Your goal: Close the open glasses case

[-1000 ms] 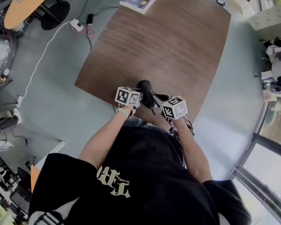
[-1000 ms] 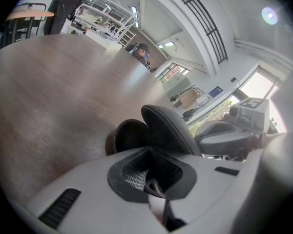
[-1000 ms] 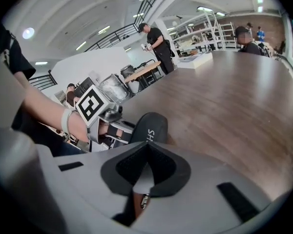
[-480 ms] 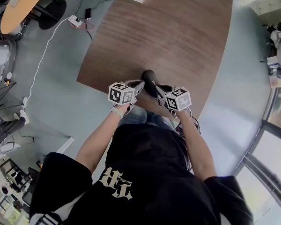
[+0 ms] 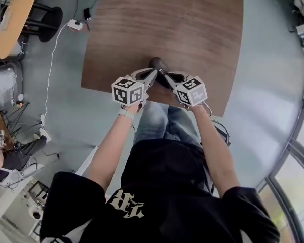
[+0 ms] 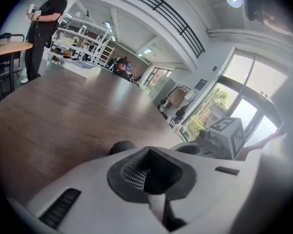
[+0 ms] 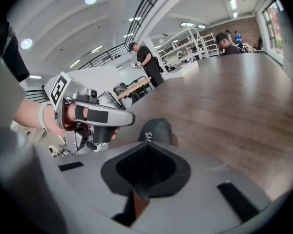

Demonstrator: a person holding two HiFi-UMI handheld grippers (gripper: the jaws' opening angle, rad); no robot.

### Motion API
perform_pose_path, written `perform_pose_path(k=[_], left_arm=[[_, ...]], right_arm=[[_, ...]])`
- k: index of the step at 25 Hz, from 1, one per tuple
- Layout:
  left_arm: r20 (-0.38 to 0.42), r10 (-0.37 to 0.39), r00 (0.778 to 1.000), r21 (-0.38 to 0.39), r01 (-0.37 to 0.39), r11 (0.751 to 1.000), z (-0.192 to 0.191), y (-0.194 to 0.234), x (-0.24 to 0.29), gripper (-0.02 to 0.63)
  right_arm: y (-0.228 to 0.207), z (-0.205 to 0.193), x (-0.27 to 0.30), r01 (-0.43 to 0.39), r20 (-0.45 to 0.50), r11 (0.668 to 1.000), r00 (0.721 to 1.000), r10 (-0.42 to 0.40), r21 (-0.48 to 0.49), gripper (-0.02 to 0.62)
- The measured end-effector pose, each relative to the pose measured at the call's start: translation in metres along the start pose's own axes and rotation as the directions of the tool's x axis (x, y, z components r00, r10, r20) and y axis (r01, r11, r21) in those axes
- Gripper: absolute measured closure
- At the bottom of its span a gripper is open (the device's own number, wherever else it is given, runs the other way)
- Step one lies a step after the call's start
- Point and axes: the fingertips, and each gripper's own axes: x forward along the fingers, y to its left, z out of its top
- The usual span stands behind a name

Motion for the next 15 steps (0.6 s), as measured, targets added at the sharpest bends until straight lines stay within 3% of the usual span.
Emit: perform_pose_path(k=[9,15], left_arm=[[-0.088,0.01,0.996,0.093,-0.002,0.996,-0.022,-0.011,0.014,0.6],[-0.105,0.019,0.994,0.122,-0.006,0.992,-0.028,-0.028,0.029,0.6]], right_arm=[[0.016,-0.007,0.0,0.031,0.108,0.998,0.994,-0.024,-0.06,0.609],[0.009,-0.012,-0.014,0.057,0.157,0.992,0.987,-0.039,-0.113,0.609]])
